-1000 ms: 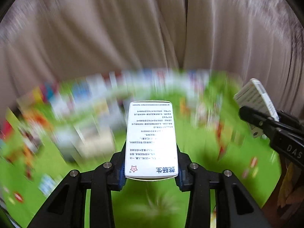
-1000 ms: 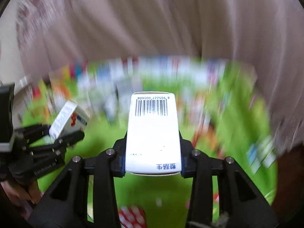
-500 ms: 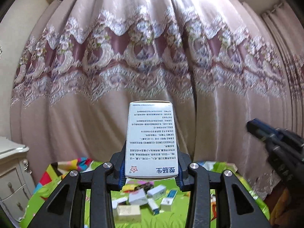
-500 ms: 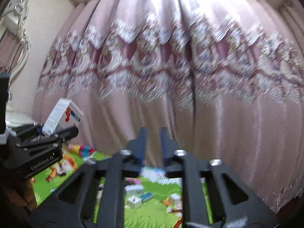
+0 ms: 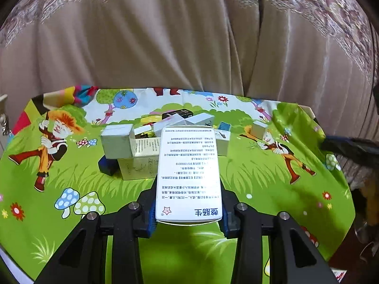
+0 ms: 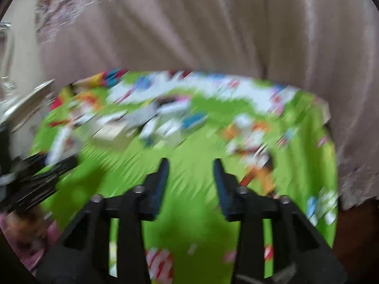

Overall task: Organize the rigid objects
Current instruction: 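Lift both held white boxes up off the mat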

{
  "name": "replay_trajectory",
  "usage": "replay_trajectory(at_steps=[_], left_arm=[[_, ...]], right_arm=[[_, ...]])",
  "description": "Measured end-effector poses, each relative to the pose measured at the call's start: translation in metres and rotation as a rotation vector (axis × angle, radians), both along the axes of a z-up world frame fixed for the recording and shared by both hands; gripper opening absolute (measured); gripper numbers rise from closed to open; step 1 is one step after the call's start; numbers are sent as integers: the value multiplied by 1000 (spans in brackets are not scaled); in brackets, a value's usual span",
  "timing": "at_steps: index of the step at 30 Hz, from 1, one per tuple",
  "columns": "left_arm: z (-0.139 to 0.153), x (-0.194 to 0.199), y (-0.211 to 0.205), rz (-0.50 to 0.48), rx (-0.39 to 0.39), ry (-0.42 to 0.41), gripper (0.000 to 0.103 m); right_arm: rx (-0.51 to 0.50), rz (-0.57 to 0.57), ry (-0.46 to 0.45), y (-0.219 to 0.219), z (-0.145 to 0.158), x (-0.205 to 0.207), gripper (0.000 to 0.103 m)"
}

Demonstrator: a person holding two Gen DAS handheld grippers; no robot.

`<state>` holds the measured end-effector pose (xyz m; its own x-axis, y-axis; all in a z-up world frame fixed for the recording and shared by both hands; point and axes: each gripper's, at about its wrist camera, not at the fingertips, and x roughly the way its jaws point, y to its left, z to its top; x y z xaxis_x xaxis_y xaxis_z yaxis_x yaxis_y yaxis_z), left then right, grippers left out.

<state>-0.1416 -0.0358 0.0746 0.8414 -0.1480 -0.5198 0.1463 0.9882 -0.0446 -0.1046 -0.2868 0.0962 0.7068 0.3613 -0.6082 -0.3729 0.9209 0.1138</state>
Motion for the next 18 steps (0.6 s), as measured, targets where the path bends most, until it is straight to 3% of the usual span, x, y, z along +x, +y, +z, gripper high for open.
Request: replay_trajectory(at_steps=[2,6,11,14,16,18], left_arm=[[1,-6,-2,-14,21,-17,41],[6,-5,2,-16,-20,-10,41],[16,-9,2,-24,-33,-16,41],[18,-12,-1,-37,-17,-23,41],[17,-12,-1,-37,-23,-18,41],[15,-11,2,-35,-41,-5,41]], right_arm=[[-55,120,66,4,-7,-29,72],[-206,336,197,22,-29,-92,76],[-405,323,236,40,-77,-142,77],[-411,335,303,45,-99,-146,77],[-420,304,286,44,-108,-142,77],[-459,308,325,47,-120,-134,69]])
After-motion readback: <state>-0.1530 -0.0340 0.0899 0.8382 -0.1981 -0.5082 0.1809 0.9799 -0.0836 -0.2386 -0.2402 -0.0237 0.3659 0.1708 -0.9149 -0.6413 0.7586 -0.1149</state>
